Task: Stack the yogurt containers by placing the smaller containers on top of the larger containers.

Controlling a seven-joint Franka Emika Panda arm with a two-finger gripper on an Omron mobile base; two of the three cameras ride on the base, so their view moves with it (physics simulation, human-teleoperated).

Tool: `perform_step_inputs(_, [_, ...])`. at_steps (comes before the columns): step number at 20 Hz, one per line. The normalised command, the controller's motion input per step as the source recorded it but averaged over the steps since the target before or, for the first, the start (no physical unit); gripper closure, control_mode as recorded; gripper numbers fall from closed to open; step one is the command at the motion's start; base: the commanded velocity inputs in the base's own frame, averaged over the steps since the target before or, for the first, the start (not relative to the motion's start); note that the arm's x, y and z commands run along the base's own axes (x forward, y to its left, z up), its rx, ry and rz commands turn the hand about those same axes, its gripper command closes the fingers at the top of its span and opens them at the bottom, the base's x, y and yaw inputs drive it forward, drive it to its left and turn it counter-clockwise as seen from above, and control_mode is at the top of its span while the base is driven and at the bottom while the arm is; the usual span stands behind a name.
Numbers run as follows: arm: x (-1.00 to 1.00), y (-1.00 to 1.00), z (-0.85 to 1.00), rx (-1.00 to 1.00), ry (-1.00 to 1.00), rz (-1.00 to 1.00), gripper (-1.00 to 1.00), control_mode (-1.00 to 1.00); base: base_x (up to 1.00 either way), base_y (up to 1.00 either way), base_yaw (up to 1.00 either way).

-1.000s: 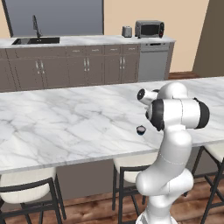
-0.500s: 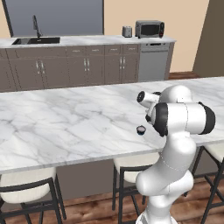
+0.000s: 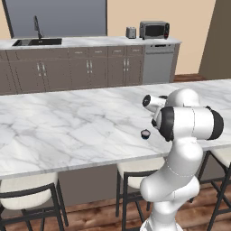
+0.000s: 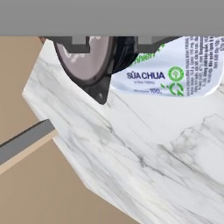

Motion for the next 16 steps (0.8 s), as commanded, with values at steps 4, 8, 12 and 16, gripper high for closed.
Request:
perform_step_inputs(4, [0.0,0.0,0.0,0.0,0.0,0.0,1.0,-1.0,0.0,0.0,0.0])
perform_step_inputs(8, [0.0,0.0,0.0,0.0,0.0,0.0,1.0,-1.0,0.0,0.0,0.0])
perform_step_inputs(12, [0.0,0.0,0.0,0.0,0.0,0.0,-1.0,-1.0,0.0,0.0,0.0])
perform_step_inputs(16, [0.02,0.0,0.02,0.0,0.0,0.0,-1.0,-1.0,0.0,0.0,0.0])
